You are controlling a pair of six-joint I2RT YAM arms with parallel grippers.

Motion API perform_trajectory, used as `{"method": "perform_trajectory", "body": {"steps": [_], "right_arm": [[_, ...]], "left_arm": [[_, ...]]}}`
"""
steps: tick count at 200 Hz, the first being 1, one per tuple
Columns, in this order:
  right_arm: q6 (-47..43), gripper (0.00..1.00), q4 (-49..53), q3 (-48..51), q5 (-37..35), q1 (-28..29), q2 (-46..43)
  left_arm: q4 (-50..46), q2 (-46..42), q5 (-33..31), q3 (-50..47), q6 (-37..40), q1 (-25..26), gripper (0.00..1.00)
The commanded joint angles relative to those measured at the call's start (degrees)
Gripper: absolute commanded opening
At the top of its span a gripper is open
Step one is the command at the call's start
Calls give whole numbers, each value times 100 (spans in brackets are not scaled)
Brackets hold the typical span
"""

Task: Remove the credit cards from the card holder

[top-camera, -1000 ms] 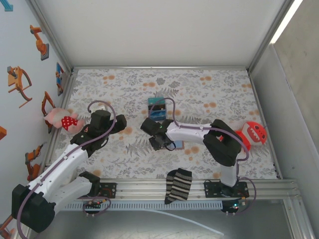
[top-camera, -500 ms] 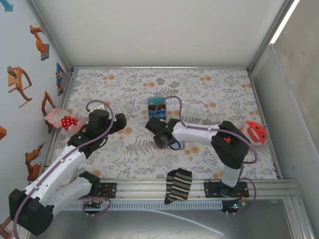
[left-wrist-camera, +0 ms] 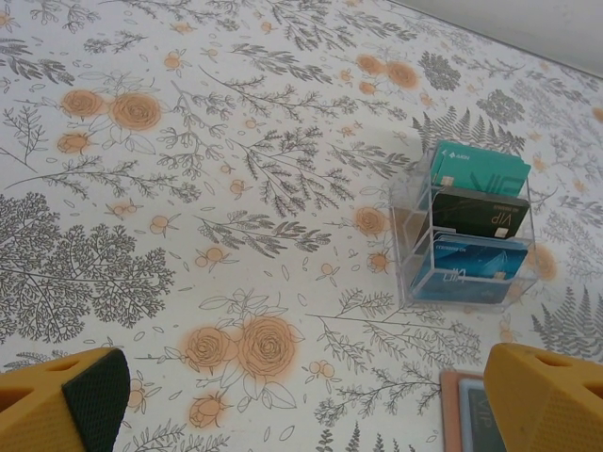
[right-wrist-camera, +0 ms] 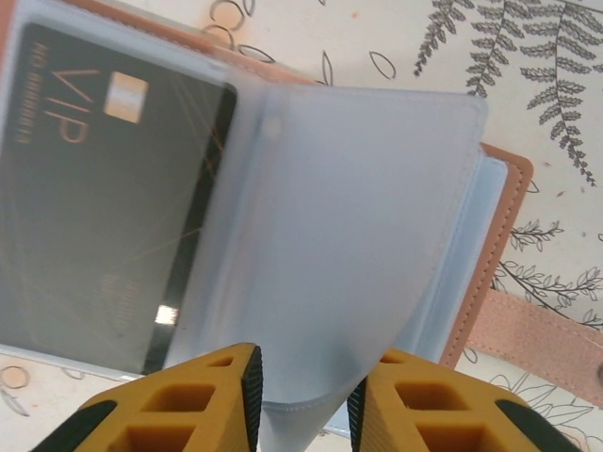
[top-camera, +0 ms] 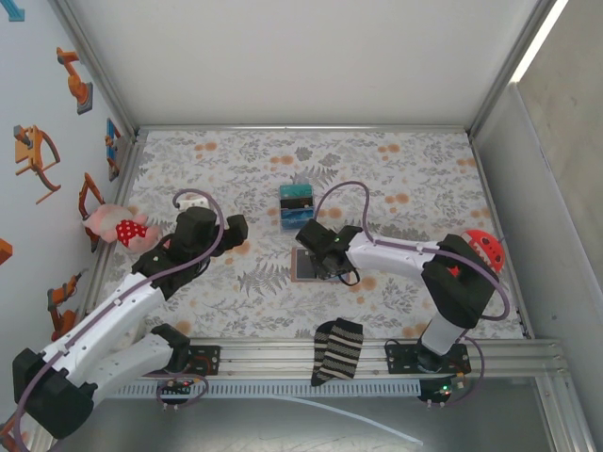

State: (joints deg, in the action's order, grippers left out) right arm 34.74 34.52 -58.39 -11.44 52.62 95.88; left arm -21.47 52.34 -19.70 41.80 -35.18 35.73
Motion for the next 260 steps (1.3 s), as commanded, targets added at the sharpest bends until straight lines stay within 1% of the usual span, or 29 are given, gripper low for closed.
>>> {"method": "perform_trajectory", "body": {"steps": [1, 51, 77, 86, 103, 116, 161, 201, 225, 260], "right_arm": [[79, 26, -164, 150, -3, -91, -142], [-123, 20, -356, 327, 173, -331, -192], [-248, 20, -350, 299, 212, -407, -203], [-257, 21, -313, 278, 221, -402, -222], [-223, 29, -237, 258, 218, -410, -315], [-164, 32, -133, 266, 120, -402, -429], [-15, 33, 392, 274, -437, -489, -851], [129, 33, 665, 259, -579, -605, -1223], [167, 32, 628, 209, -400, -604, -1419], [69, 27, 175, 183, 553, -613, -1365]], "left_arm": [[-15, 34, -130, 179, 107, 52, 97], [10, 30, -138, 179, 57, 100, 97], [20, 64, -145, 188, 59, 109, 97], [20, 66, -152, 188, 54, 105, 97], [14, 74, -177, 179, 49, 109, 97], [18, 84, -184, 179, 55, 113, 97], [2, 158, -161, 196, 98, 144, 97], [-41, 216, -185, 180, 70, 200, 97], [-7, 235, -225, 153, 52, 213, 97], [47, 402, -180, 124, 90, 280, 97]]}}
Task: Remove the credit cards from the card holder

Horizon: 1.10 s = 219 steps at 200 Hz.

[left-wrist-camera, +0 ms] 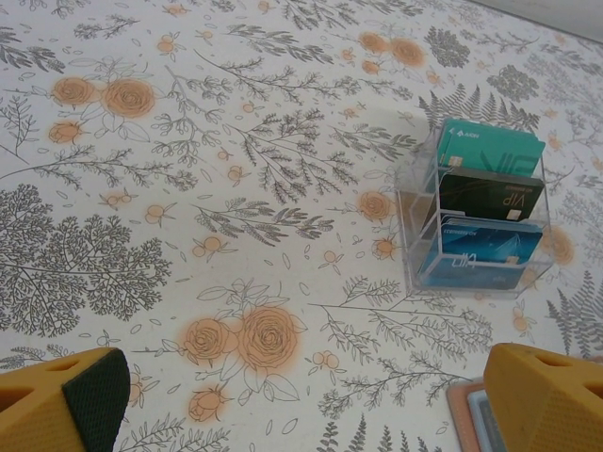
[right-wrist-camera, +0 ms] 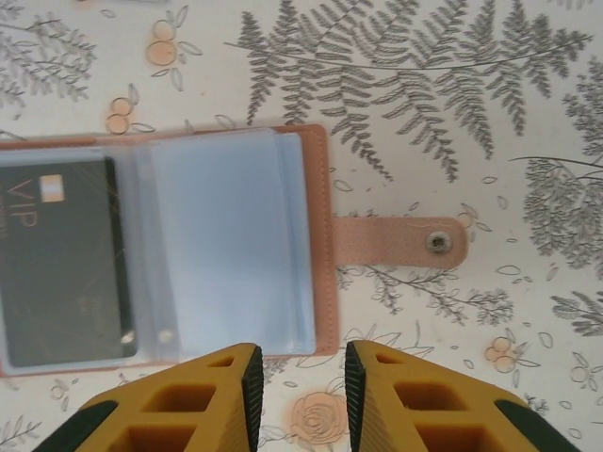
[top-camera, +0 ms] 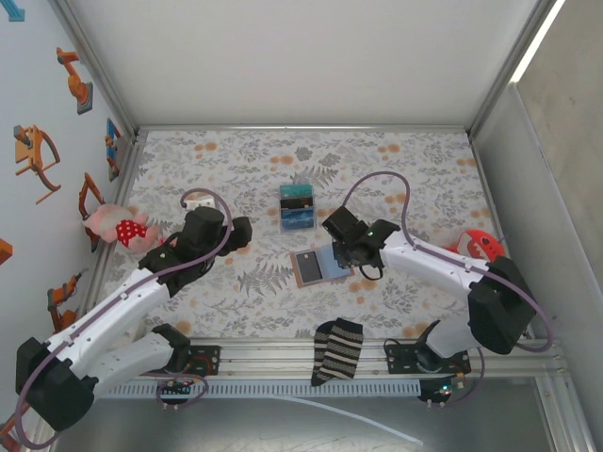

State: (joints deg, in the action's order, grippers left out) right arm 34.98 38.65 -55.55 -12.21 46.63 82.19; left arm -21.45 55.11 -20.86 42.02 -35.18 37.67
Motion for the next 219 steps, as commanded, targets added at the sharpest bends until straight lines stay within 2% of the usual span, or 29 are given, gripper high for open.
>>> {"method": "perform_trajectory", "body": {"steps": [1, 43, 106, 157, 219], "right_arm": [[45, 26, -254, -103, 661, -14, 10], [107, 25, -895, -92, 1700, -14, 587], [105, 26, -1019, -179, 2008, -66, 1189], [128, 26, -1447, -90, 2384, -145, 1463], [210, 26, -1544, 22, 2380, -198, 1591]], "left_arm": [[44, 132, -61, 99, 90, 84, 97], [346, 524, 113, -79, -38, 354, 97], [533, 1435, -264, 47, 4, 1174, 97], [696, 1662, -332, 27, -127, 1226, 97], [651, 1879, -363, 12, -200, 1225, 97]]}}
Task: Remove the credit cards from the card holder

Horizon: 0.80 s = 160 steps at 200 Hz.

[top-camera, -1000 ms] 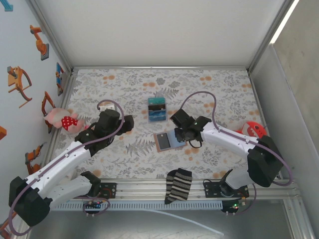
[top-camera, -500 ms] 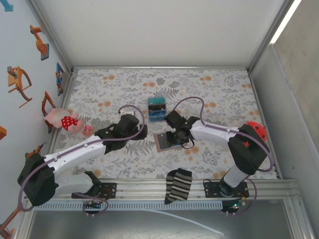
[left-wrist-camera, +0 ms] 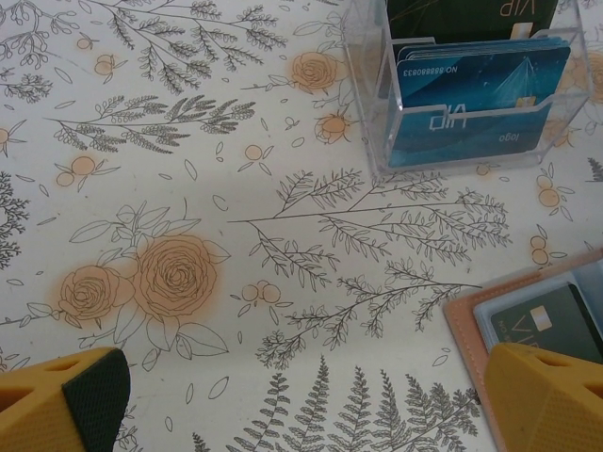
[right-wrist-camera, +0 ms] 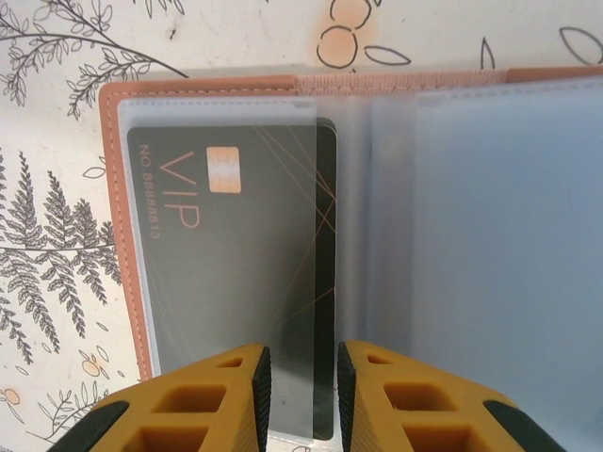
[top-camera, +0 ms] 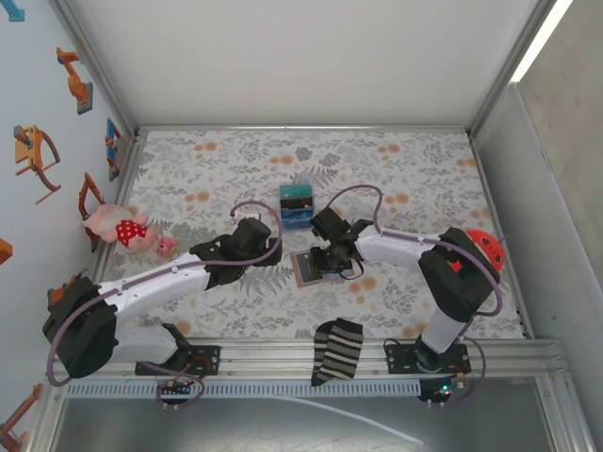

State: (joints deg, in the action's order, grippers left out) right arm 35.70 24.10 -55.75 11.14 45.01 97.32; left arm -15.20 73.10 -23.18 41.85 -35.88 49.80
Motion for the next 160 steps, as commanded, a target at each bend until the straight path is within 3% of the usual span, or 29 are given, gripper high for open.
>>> {"method": "perform_trajectory", "body": {"steps": [1, 106, 160], "right_arm": [[138, 26, -93, 44, 46, -37, 78], [475, 25, -825, 291, 747, -37, 103], [604, 25, -650, 338, 509, -43, 8]], "left_arm": [[26, 81, -133, 28, -130, 12, 97], [-293, 483, -309, 262, 27, 14, 97], [-39, 881, -8, 335, 139, 49, 97]]}}
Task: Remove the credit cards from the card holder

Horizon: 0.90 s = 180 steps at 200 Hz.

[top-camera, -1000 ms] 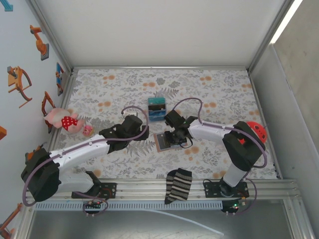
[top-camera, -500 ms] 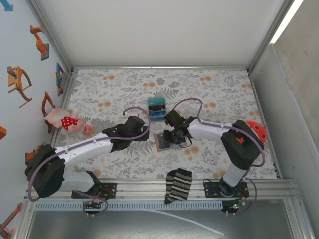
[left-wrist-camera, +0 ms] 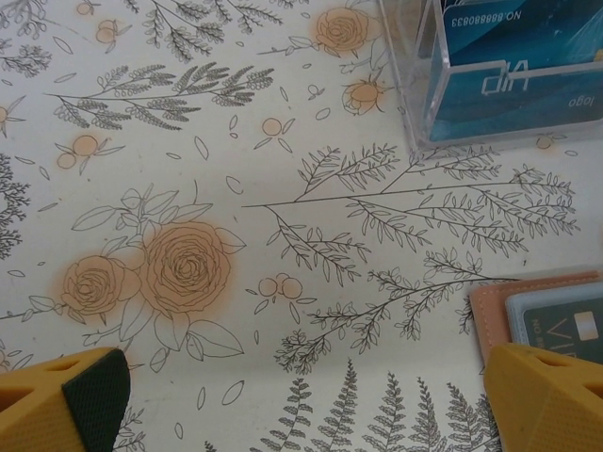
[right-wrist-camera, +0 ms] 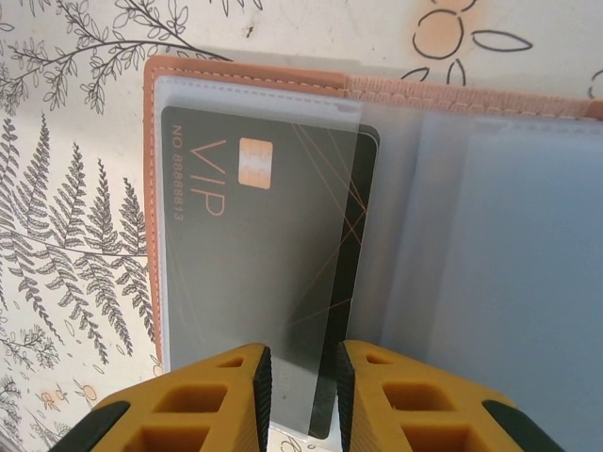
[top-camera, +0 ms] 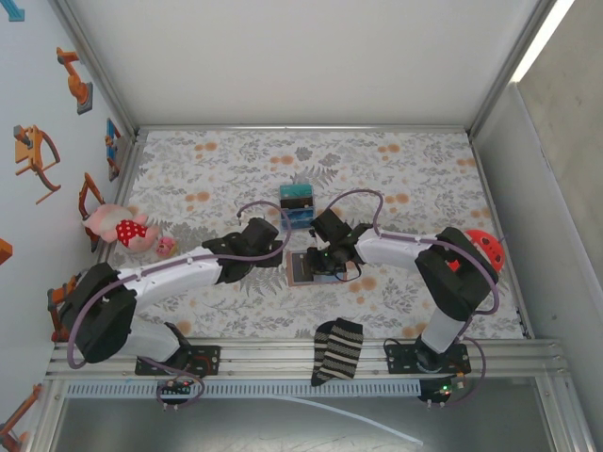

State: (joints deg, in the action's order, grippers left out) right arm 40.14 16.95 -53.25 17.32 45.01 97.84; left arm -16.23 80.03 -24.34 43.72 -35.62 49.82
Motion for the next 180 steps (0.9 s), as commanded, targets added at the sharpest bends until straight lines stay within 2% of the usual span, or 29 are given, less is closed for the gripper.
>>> {"method": "perform_trajectory", "body": {"steps": [1, 100, 180], "right_arm": [[165, 25, 68, 88, -121, -44, -45], [256, 23, 102, 140, -229, -45, -143], [303, 22, 63, 184, -247, -45, -144]], "left_arm": [[74, 193, 111, 146, 119, 50, 97], [486, 969, 585, 364, 488, 177, 97], [340, 1267, 737, 461, 564, 243, 97]]}}
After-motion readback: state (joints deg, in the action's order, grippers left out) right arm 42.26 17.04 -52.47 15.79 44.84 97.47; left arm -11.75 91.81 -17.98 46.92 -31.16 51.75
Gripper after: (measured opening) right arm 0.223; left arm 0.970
